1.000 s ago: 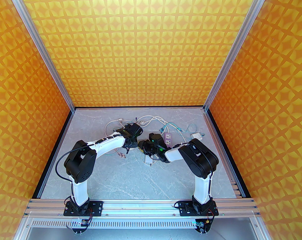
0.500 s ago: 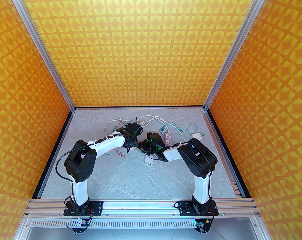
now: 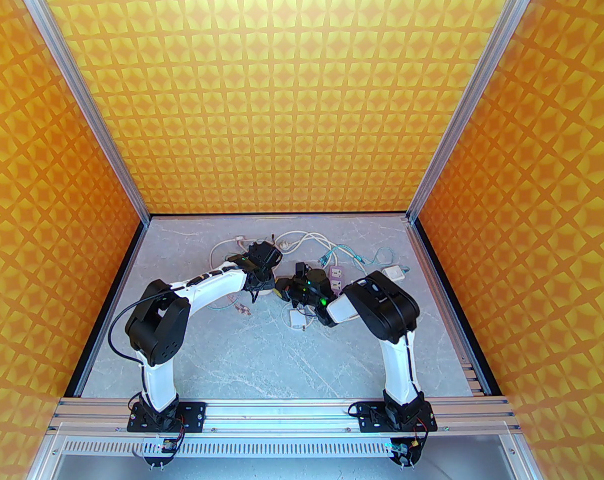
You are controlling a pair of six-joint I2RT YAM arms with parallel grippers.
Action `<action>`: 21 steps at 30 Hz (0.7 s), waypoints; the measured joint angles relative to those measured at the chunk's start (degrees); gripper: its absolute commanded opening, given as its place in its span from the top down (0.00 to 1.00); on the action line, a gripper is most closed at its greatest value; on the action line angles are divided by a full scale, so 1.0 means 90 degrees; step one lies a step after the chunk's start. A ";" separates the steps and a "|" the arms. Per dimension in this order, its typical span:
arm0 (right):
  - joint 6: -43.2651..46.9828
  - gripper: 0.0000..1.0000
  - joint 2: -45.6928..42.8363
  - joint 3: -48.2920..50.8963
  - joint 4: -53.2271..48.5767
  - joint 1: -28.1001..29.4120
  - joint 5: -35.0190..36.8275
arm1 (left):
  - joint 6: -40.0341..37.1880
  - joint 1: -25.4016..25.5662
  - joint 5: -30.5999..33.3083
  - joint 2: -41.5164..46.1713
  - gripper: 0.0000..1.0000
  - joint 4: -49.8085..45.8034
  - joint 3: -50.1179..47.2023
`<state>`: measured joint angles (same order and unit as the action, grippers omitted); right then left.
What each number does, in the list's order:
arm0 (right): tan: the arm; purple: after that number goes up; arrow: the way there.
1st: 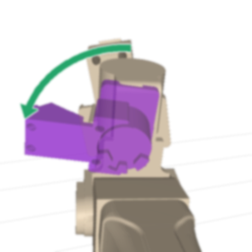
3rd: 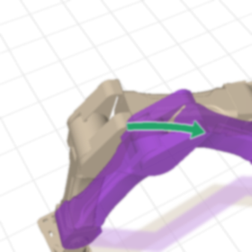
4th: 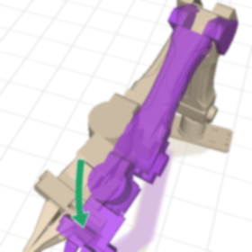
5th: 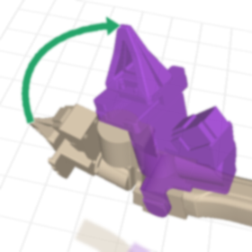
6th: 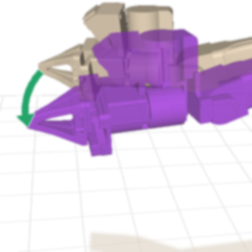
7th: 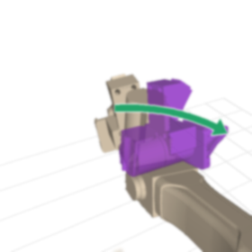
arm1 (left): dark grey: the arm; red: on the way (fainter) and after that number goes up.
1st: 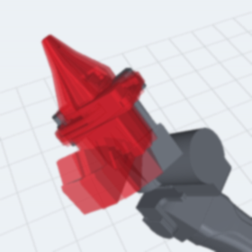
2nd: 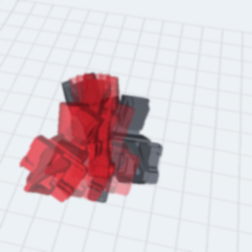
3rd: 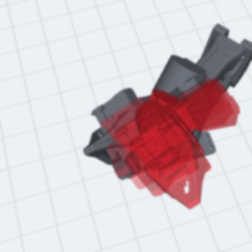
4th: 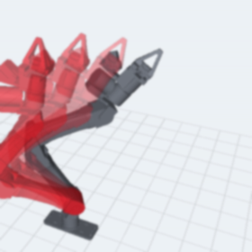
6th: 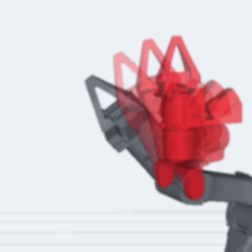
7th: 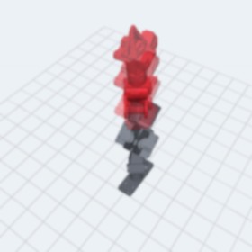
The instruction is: Pull the plug off the socket
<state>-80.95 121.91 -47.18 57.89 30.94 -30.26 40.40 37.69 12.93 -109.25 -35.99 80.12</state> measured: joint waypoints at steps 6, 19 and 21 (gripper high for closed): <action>0.0282 1.00 -0.0085 -0.0141 -0.0612 0.0007 -0.0027 | -0.0022 0.0000 0.0000 -0.0012 0.79 -0.0051 -0.0005; 0.1015 1.00 -0.0243 -0.0551 -0.1819 0.0015 0.0015 | -0.0119 -0.0002 -0.0068 -0.0034 0.79 -0.0537 0.0474; 0.1088 1.00 -0.0250 -0.0612 -0.1955 0.0019 0.0049 | -0.0172 0.0080 -0.0051 -0.0034 0.79 -0.0607 0.0697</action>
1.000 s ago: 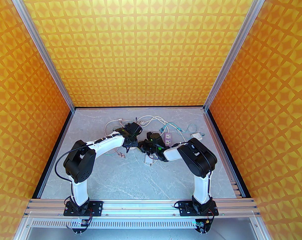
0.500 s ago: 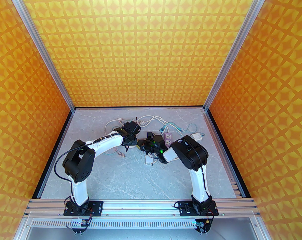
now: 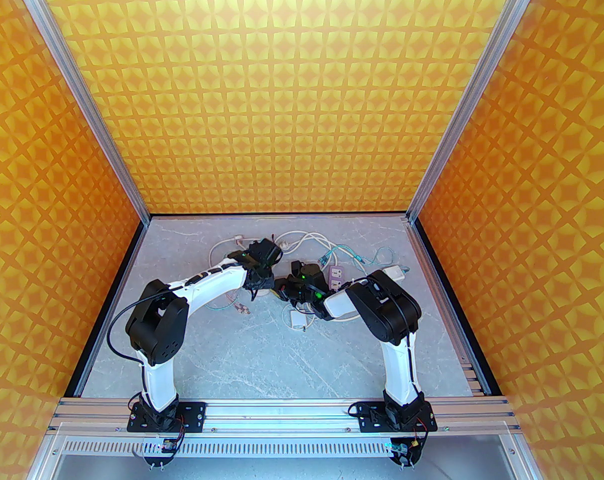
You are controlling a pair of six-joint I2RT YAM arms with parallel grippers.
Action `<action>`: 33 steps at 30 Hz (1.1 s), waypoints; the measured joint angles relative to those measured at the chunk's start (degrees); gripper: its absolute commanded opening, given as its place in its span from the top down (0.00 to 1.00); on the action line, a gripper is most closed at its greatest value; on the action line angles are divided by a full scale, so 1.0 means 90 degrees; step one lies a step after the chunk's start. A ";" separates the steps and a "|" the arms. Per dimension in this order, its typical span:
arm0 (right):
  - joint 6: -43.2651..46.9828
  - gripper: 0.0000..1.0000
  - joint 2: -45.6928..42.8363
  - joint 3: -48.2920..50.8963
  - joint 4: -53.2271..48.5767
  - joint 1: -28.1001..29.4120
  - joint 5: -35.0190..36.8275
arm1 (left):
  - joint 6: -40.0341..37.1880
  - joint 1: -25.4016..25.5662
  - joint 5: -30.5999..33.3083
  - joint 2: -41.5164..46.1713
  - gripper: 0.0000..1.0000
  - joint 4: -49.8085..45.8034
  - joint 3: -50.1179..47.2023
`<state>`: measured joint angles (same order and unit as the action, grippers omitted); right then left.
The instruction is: Pull the plug off the socket
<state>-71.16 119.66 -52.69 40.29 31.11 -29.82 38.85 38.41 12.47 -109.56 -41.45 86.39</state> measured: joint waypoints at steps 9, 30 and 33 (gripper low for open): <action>0.0172 1.00 -0.0036 -0.0034 -0.0124 0.0000 0.0056 | -0.0085 0.0168 0.0002 0.0015 0.79 -0.0170 0.0367; 0.1229 1.00 -0.0673 -0.0566 -0.2521 0.0027 0.0571 | -0.0474 -0.1018 0.0231 0.3803 0.76 -0.0668 -0.1452; 0.1360 1.00 -0.0748 -0.0617 -0.2781 0.0027 0.0631 | -0.0614 -0.1562 0.0248 0.4201 0.76 -0.0882 -0.1445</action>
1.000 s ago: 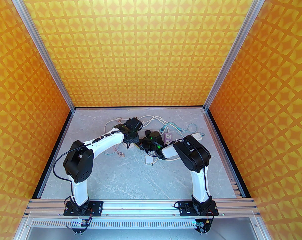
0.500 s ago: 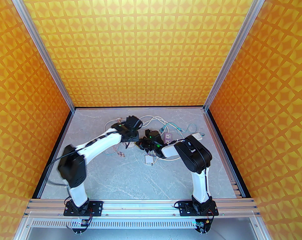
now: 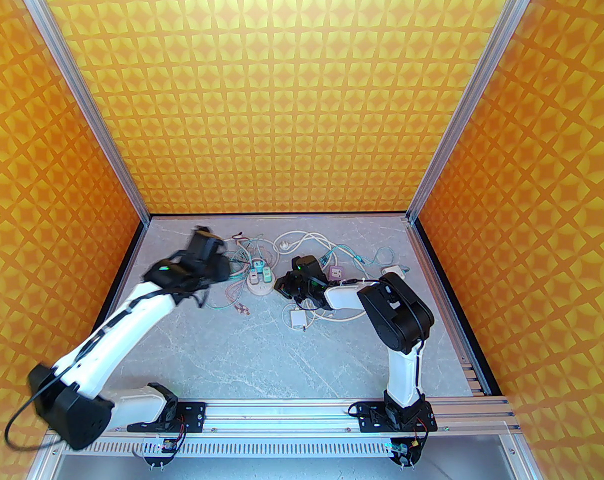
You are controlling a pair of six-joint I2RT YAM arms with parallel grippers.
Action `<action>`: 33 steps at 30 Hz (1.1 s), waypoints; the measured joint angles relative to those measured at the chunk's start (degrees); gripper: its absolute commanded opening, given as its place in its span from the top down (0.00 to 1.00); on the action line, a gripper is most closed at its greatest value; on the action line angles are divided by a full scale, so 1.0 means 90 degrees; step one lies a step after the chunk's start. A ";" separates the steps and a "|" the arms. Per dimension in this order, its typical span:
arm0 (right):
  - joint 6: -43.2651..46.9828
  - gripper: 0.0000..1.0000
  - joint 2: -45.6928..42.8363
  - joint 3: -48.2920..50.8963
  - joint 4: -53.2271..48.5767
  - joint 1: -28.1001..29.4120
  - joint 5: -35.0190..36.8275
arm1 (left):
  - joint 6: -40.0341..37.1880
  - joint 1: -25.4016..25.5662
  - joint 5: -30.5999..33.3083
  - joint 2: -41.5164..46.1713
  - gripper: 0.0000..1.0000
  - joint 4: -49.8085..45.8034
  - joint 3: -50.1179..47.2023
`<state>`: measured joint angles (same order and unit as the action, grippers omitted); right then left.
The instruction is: Pull the plug off the socket
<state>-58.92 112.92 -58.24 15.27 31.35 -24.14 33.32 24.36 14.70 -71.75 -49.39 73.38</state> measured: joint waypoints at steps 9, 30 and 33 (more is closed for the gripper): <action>0.0085 1.00 -0.0019 0.0000 -0.0131 0.0000 0.0024 | -0.0449 -0.0121 -0.0015 -0.0418 0.75 -0.0763 0.2613; 0.0799 0.90 -0.1515 0.0194 -0.0760 0.0000 0.0466 | -0.1192 -0.2093 -0.0080 -0.1362 0.76 -0.2091 0.5321; 0.0964 0.82 -0.1909 0.0194 -0.0950 0.0000 0.0607 | -0.1175 -0.2334 -0.0124 -0.0867 0.74 -0.1758 0.3978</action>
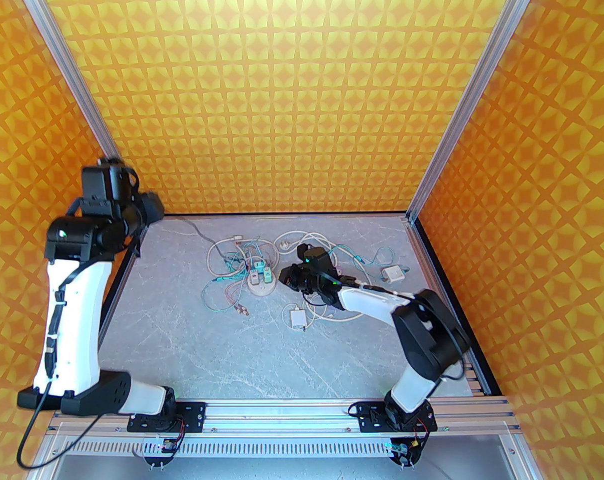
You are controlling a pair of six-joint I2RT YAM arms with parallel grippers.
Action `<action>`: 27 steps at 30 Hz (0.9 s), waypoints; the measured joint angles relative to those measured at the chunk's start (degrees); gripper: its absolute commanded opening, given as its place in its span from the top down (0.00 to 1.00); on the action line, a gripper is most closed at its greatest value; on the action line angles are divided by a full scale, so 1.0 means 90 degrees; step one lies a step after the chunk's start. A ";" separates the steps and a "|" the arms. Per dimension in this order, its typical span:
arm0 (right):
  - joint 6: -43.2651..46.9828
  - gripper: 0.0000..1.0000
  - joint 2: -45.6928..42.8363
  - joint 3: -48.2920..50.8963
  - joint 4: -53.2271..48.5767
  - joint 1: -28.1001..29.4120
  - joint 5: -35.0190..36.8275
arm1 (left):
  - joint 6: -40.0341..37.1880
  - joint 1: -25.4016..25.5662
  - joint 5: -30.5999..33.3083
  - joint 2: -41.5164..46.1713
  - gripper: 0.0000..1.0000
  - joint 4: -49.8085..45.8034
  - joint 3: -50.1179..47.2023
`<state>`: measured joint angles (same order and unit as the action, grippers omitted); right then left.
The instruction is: Pull the plug off the socket
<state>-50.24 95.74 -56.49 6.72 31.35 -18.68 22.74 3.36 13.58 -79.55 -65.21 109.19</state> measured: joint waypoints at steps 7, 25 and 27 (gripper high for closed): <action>0.0469 0.56 -0.0760 0.0000 -0.0447 -0.0019 0.0289 | 0.0474 -0.1149 -0.0634 0.0733 0.73 0.1251 -0.3662; 0.0814 0.26 -0.1061 0.0168 -0.0826 -0.0083 0.0532 | 0.1836 -0.2844 -0.3045 -0.0330 0.56 0.3650 -0.6788; 0.0831 0.26 -0.1061 0.0170 -0.0838 -0.0083 0.0534 | 0.1931 -0.2844 -0.3152 -0.0393 0.46 0.3708 -0.6965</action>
<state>-42.76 86.19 -54.96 -0.82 30.61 -13.87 40.12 -22.24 -14.79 -83.09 -31.83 46.50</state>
